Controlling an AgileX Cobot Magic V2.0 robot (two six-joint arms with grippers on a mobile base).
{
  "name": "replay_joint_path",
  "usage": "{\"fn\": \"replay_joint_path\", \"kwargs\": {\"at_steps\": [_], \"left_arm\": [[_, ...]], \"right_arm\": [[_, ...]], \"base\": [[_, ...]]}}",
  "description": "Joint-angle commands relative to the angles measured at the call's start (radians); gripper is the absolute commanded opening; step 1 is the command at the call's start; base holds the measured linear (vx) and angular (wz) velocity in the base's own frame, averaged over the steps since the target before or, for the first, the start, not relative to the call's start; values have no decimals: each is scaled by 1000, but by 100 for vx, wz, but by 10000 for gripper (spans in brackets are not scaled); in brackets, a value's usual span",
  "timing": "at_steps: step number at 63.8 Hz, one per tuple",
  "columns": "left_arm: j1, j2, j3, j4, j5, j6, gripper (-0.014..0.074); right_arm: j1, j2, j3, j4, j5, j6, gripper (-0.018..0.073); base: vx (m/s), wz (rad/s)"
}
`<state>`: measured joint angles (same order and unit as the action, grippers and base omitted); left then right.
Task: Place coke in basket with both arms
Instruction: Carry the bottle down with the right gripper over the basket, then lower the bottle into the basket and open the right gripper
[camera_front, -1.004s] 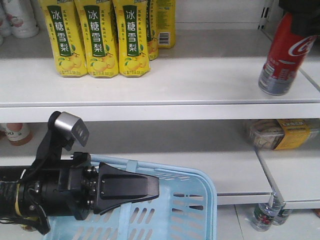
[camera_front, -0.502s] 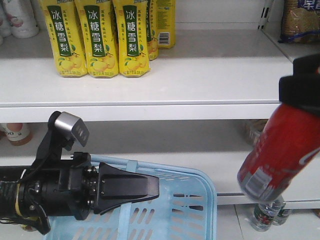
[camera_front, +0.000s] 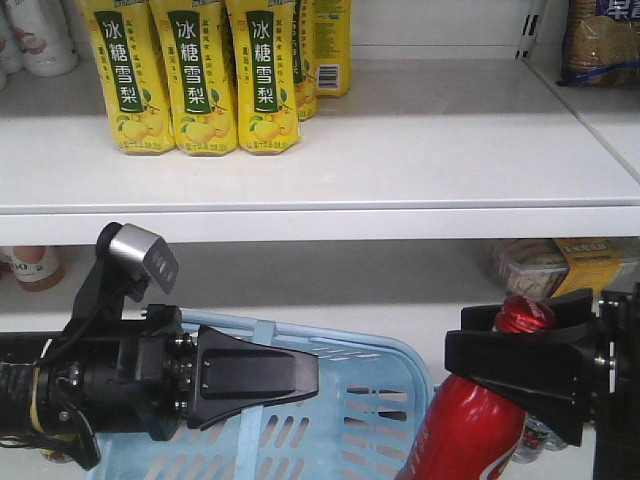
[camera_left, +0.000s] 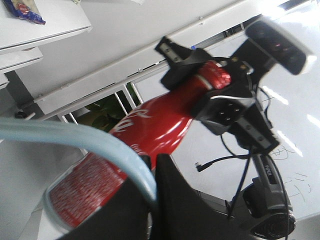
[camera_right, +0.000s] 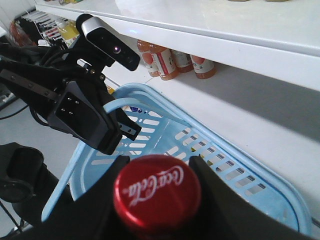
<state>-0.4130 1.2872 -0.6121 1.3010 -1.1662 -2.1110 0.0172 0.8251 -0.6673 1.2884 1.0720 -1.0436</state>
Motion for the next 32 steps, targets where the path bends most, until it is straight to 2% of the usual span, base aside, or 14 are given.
{"fn": "replay_joint_path", "kwargs": {"at_steps": [1,6,12,21,32], "left_arm": [[-3,-28,-22,-76,-188,-5,-7],[-3,-28,-22,-76,-188,-5,-7],[-3,-28,-22,-76,-188,-5,-7],[-3,-28,-22,-76,-188,-5,-7],[-3,-28,-22,-76,-188,-5,-7]], "right_arm": [[7,-8,23,187,-28,-48,-3],[50,-8,48,199,-54,-67,-3],[147,-8,57,204,-151,-78,-3],[340,22,57,205,-362,-88,-3],[549,122,57,212,-615,-156,-3]], "base": [[0,0],[0,0],[0,0],[0,0],[0,0]]}}
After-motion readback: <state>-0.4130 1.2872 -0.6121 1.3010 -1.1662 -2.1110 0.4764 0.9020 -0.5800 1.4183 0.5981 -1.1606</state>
